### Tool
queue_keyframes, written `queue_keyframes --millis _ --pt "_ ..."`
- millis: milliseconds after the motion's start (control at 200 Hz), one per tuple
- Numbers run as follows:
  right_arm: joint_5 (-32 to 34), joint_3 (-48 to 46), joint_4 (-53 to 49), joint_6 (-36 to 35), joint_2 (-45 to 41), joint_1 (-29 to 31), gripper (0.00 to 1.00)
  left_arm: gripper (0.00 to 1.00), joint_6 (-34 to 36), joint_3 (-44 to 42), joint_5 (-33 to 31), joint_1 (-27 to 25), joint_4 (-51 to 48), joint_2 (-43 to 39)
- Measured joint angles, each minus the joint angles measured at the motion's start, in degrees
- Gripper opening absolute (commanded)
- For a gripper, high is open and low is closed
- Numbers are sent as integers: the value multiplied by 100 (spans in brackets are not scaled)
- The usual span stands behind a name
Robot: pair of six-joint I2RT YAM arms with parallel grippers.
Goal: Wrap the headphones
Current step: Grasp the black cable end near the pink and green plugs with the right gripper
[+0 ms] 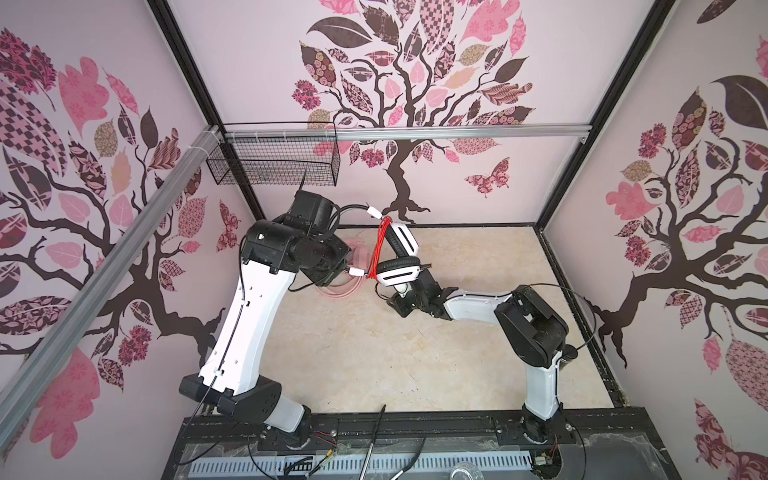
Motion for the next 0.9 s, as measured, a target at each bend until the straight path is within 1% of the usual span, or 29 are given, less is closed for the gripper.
queue_keyframes --millis 100,200,305,345,435,670,900 --pt "20 7 -39 -28 15 -2 35 0 -4 -2 2 0 0 -7" --pt "44 7 -35 -28 50 -2 41 0 -17 -2 4 0 0 -15" --pt "68 7 -31 -55 94 -2 41 0 -26 -2 15 0 0 -17" --pt "83 7 -26 -52 114 -2 39 0 -28 -2 20 0 0 -17" --pt "98 7 -15 -98 181 -2 29 0 -37 0 22 0 0 -17" --pt "76 -17 37 -68 238 -2 11 0 -46 0 17 0 -2 -35" --pt "-61 -479 396 24 96 4 6 0 -42 107 -28 7 -48 -50"
